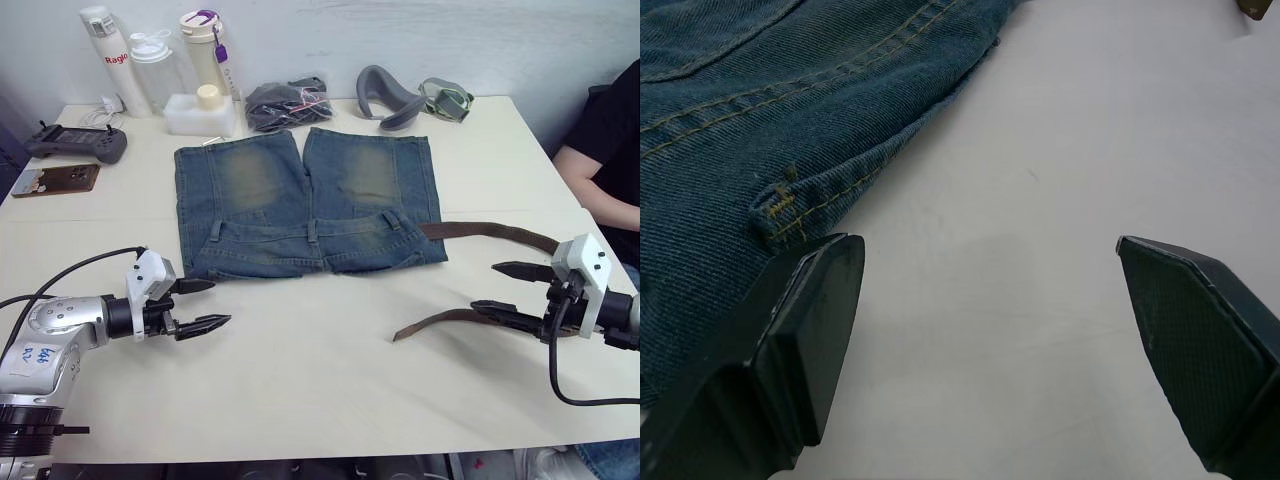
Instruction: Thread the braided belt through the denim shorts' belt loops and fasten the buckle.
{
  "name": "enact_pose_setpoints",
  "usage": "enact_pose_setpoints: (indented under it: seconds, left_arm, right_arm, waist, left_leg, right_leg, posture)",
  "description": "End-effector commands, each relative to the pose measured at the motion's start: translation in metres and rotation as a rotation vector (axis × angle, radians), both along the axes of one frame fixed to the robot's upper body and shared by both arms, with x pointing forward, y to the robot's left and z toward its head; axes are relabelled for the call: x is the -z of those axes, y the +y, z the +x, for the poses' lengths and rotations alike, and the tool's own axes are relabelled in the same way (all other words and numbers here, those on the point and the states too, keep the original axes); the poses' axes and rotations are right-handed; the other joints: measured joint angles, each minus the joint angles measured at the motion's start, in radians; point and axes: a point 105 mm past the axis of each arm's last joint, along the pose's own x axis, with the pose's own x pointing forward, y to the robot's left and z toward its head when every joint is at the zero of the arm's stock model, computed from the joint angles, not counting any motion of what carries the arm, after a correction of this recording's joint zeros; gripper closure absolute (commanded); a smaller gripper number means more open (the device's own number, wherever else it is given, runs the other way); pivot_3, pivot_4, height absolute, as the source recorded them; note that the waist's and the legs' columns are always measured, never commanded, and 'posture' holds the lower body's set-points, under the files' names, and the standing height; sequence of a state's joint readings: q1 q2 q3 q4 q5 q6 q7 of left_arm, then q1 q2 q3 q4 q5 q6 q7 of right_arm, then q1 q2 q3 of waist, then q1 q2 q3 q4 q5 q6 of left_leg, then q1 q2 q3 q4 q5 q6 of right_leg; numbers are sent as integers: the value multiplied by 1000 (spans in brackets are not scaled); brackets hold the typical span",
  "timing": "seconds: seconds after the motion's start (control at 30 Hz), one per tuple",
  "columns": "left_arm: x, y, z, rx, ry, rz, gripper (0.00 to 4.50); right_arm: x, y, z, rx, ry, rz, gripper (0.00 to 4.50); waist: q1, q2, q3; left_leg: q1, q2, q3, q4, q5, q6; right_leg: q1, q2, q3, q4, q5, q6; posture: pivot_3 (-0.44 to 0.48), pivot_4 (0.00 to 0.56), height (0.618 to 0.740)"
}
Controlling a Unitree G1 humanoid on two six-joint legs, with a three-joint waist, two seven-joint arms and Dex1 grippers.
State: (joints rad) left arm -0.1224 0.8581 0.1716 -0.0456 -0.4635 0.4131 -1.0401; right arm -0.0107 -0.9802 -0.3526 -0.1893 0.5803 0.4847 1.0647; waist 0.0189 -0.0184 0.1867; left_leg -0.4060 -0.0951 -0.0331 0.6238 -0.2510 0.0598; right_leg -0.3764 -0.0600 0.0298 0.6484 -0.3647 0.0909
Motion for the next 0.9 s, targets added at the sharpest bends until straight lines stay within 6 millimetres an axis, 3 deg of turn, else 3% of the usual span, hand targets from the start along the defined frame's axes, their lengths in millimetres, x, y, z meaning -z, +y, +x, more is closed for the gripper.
enact_pose_setpoints:
  seconds: [0.03,0.27,0.37,0.53,0.7,0.9]
  left_arm:
    - [-10,-4,-3,20,-28,-40,91]
    - [-32,-13,-12,116,-13,-194,91]
    - [-51,-23,-20,216,23,-289,91]
    - [-72,-51,-29,431,45,-245,91]
    - [-71,-79,-25,573,7,-99,91]
    - [-68,-106,-9,575,-82,-47,91]
  right_arm:
    - [-14,-3,1,3,-53,2,0]
    - [-21,-2,3,-15,-69,-1,0]
    - [-26,8,-2,-97,-61,-46,0]
    - [-42,33,-9,-253,-24,-109,0]
    - [-28,42,-10,-349,42,-347,0]
    - [-9,44,2,-370,40,-469,0]
  waist:
    - [0,0,0]
    - [-1,0,0]
    - [-1,0,0]
    - [-1,1,0]
    - [-1,1,1]
    - [-4,1,1]
  left_leg:
    - [0,0,0,0,0,0]
    - [0,0,0,3,0,0]
    - [0,0,0,4,0,0]
    - [0,0,0,5,0,0]
    - [0,0,0,4,-2,-4]
    - [-1,0,1,5,0,-5]
  right_leg:
    - [0,0,0,0,0,0]
    - [0,0,0,3,0,0]
    - [0,0,0,4,0,0]
    - [0,0,0,5,0,0]
    - [0,0,0,4,0,-1]
    - [-1,1,0,2,0,-1]
  posture:
    - [0,150,740]
    - [0,150,740]
    - [0,150,740]
    - [0,150,740]
    - [0,150,740]
    - [0,150,740]
